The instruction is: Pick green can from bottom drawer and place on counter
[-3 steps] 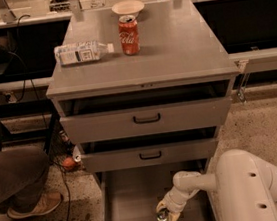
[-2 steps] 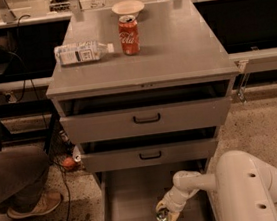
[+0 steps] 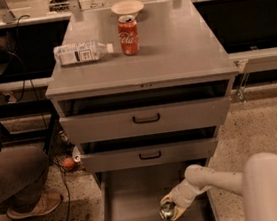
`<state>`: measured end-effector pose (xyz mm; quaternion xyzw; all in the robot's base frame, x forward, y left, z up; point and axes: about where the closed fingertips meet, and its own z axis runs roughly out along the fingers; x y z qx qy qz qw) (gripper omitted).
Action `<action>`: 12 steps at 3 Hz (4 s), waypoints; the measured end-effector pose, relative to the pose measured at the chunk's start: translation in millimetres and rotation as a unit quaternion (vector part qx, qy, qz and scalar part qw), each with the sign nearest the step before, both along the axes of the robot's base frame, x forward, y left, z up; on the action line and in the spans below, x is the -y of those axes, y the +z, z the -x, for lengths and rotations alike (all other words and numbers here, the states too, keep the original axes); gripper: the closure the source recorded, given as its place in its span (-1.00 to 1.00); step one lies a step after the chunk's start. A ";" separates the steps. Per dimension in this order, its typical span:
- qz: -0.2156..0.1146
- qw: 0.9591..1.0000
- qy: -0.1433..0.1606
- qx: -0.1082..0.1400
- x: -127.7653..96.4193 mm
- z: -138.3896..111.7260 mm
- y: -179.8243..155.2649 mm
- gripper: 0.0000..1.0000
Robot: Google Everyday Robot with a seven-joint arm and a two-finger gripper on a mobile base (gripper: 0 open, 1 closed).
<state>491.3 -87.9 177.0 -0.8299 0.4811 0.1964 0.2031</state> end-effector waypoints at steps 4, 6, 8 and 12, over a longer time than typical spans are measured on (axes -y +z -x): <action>0.038 0.991 -0.048 0.117 112.5 -3.9 180.7 1.00; 0.117 0.951 -0.095 0.270 145.9 27.5 309.7 1.00; 0.137 0.945 -0.083 0.285 148.4 39.4 334.9 1.00; 0.127 0.892 -0.051 0.431 185.8 -34.7 541.6 1.00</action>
Offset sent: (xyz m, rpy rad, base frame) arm 0.0181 -0.1565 0.2001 -0.0956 -0.1879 -0.1747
